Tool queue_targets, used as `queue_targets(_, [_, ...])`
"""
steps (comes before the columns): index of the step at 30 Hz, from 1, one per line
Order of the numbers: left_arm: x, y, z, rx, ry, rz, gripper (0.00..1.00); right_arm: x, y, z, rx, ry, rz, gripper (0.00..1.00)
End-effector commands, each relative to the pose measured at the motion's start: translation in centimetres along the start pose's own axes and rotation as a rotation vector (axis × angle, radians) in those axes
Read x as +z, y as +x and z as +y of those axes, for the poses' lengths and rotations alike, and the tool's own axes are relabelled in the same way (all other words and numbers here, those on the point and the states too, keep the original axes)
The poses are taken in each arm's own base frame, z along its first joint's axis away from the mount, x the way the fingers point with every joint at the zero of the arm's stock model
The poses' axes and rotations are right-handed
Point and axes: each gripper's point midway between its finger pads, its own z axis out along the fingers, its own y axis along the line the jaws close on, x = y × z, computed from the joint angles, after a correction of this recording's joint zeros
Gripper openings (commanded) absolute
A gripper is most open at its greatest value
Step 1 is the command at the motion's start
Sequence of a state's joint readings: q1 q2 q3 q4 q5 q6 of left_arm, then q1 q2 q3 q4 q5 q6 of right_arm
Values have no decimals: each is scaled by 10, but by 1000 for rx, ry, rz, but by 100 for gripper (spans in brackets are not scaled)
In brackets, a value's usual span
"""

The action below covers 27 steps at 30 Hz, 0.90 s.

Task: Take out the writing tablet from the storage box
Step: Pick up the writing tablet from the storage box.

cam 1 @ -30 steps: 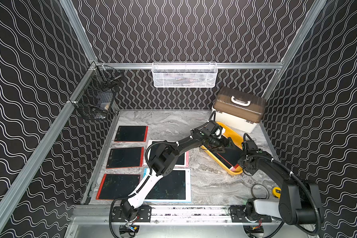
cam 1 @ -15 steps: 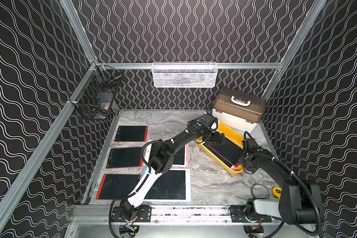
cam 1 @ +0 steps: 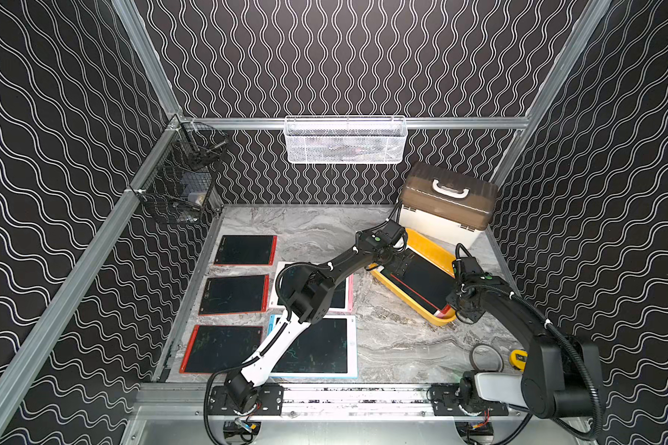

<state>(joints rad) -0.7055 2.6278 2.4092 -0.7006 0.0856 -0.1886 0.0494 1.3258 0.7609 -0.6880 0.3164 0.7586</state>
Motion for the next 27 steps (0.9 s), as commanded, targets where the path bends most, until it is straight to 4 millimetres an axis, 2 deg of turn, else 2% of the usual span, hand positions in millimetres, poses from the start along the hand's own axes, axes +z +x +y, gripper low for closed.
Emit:
queue_targets(1, [12, 12, 31, 77, -174, 29, 99, 0, -1, -15, -30, 76, -13, 12])
queue_targets(5, [28, 22, 32, 90, -174, 50, 99, 1, -1, -15, -38, 79, -9, 12])
queue_targets(9, [34, 36, 8, 32, -17, 100, 99, 2, 1, -13, -41, 72, -1, 11])
queue_targets(12, [23, 40, -20, -74, 168, 139, 99, 4, 0, -10, -46, 65, 4, 11])
queue_targets(16, [-1, 40, -55, -247, 423, 203, 99, 6, 0, -4, -54, 51, 14, 11])
queue_targets(19, [-22, 28, -75, -361, 594, 220, 99, 10, 3, 0, -56, 46, 34, 11])
queue_targets(22, [-46, 4, -93, -441, 751, 196, 99, 11, 2, 4, -57, 35, 36, 11])
queue_targets(27, [-78, -30, -107, -529, 929, 149, 99, 12, 2, 5, -58, 32, 38, 11])
